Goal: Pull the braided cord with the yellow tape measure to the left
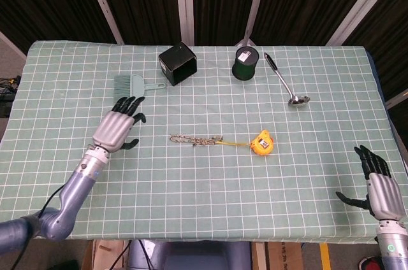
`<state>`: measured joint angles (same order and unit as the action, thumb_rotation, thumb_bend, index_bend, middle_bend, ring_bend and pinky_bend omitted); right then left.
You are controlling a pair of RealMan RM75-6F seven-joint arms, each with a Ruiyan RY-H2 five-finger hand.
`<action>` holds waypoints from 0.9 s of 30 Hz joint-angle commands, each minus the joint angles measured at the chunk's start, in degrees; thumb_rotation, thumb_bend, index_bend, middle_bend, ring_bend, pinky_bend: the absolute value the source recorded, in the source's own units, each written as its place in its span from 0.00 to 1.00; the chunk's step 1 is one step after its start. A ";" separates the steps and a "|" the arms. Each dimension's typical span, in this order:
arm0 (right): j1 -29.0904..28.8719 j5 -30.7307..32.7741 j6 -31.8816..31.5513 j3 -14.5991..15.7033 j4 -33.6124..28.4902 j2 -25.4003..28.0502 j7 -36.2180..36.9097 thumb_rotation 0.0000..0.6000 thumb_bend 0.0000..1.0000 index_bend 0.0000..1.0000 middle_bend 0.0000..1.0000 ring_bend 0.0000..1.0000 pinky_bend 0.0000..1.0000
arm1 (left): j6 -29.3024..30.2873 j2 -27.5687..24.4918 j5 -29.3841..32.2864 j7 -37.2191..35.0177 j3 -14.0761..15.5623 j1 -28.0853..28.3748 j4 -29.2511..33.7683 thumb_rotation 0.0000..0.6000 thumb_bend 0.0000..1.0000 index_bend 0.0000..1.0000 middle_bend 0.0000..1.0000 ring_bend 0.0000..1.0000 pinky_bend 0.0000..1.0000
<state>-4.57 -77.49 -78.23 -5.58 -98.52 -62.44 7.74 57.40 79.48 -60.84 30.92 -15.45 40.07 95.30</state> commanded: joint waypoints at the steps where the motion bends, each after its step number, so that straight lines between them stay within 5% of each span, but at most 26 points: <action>1: -0.08 0.37 0.39 -0.09 -0.32 0.22 0.49 1.00 0.12 0.00 0.00 0.00 0.00 | -2.44 4.62 4.60 3.93 -1.63 4.26 -4.20 1.00 0.32 0.40 0.00 0.00 0.00; 15: -0.30 1.68 1.68 -0.43 -0.68 0.87 2.46 1.00 0.12 0.00 0.00 0.00 0.00 | -4.49 16.26 13.97 9.85 -0.89 12.51 -13.84 1.00 0.36 0.50 0.01 0.00 0.00; 27: -0.39 2.16 2.23 -0.48 -0.98 1.16 3.06 1.00 0.12 0.00 0.00 0.00 0.00 | -5.70 21.13 17.25 10.55 0.28 15.47 -20.06 1.00 0.40 0.51 0.01 0.00 0.00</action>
<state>-4.95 -75.34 -75.99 -6.05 -99.50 -61.29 10.79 52.01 100.00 -44.07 41.31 -15.43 55.12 75.97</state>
